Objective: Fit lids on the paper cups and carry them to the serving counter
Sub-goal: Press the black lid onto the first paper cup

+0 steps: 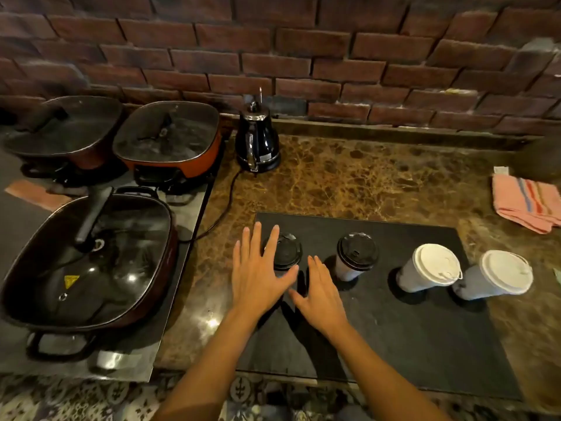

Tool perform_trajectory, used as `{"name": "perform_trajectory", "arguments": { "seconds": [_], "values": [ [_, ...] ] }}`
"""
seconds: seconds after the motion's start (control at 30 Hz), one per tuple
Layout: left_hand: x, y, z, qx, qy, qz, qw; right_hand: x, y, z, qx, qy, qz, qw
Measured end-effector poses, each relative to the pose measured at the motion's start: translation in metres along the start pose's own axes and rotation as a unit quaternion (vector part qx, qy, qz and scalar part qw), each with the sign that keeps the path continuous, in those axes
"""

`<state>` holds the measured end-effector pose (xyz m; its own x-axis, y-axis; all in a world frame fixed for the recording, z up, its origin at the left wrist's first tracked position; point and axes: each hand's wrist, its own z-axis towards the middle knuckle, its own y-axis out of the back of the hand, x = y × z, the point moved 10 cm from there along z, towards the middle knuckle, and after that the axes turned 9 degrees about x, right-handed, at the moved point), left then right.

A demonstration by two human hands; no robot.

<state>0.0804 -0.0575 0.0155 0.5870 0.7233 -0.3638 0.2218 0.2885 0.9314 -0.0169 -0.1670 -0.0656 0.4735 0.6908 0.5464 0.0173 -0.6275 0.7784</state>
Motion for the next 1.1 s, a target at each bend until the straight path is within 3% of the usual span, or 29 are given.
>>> {"name": "perform_trajectory", "arguments": {
  "seconds": [0.13,0.23,0.33,0.53,0.7,0.87,0.93,1.0,1.1],
  "values": [
    [0.001,-0.011,0.019,0.031,-0.025,0.003,0.999,-0.005,-0.007,0.020,-0.004,-0.018,0.080,0.997],
    [-0.006,-0.019,0.035,0.067,-0.050,0.008,0.996,0.004,-0.005,0.039,-0.014,0.028,0.147,0.989],
    [-0.004,-0.023,0.044,0.090,-0.054,0.003,0.994,0.015,-0.005,0.057,-0.027,0.063,0.153,0.986],
    [0.010,-0.028,0.042,0.118,-0.011,-0.072,0.990,0.013,-0.021,0.074,0.013,0.022,0.162,0.986],
    [0.019,-0.005,0.031,0.103,0.002,-0.214,0.971,0.018,-0.007,0.045,0.078,0.040,0.363,0.928],
    [0.011,0.044,0.026,0.089,-0.022,-0.316,0.944,0.037,0.056,0.009,0.026,0.086,0.396,0.914],
    [0.002,0.066,0.022,0.081,-0.041,-0.351,0.932,0.044,0.078,-0.005,0.006,0.090,0.460,0.883],
    [-0.011,0.084,0.015,0.096,-0.061,-0.379,0.918,0.049,0.095,-0.018,-0.019,0.087,0.552,0.829],
    [-0.035,0.109,0.005,0.121,-0.086,-0.455,0.878,0.062,0.125,-0.039,-0.070,0.110,0.568,0.812]
  ]
}}
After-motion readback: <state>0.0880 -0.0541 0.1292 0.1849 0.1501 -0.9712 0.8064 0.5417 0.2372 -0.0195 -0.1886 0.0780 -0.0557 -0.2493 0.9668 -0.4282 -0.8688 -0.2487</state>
